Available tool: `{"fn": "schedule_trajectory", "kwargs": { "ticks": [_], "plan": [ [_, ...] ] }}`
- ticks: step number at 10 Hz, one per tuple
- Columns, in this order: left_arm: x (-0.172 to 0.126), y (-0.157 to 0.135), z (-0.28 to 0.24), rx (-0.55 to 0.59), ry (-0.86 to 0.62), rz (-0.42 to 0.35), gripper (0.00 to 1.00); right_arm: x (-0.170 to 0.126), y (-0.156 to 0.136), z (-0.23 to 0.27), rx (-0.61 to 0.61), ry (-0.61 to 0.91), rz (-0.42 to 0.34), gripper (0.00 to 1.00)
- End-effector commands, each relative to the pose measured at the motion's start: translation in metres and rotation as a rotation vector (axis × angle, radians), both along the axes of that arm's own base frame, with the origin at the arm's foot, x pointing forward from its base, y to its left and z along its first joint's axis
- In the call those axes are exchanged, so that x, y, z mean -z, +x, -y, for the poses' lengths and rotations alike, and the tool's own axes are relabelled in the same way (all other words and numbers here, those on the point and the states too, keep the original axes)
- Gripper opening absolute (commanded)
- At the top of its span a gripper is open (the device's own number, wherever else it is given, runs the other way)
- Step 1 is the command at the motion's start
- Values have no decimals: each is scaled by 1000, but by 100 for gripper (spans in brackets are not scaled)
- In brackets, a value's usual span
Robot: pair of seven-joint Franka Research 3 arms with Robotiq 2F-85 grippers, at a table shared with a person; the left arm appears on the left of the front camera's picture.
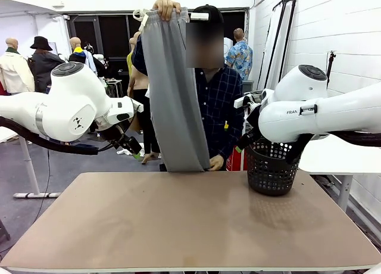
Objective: Fold the training pants.
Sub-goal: Grab both ends of the Training pants handed by a person.
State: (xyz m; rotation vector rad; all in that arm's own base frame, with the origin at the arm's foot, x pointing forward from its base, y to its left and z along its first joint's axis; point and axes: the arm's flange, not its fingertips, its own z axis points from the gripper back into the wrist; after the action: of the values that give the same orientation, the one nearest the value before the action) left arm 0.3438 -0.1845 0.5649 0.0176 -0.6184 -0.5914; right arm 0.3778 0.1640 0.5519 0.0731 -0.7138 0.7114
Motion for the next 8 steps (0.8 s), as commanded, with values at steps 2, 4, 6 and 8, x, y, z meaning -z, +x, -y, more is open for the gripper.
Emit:
{"fn": "schedule_trajectory", "kwargs": {
  "ticks": [2,4,6,8],
  "plan": [
    [0,0,-1,9,4,2,100,0,0,1,0,2,0,100],
    [0,0,-1,9,4,2,100,0,0,1,0,2,0,100],
    [0,0,-1,9,4,2,100,0,0,1,0,2,0,100],
    [0,0,-1,9,4,2,100,0,0,1,0,2,0,100]
  ]
}}
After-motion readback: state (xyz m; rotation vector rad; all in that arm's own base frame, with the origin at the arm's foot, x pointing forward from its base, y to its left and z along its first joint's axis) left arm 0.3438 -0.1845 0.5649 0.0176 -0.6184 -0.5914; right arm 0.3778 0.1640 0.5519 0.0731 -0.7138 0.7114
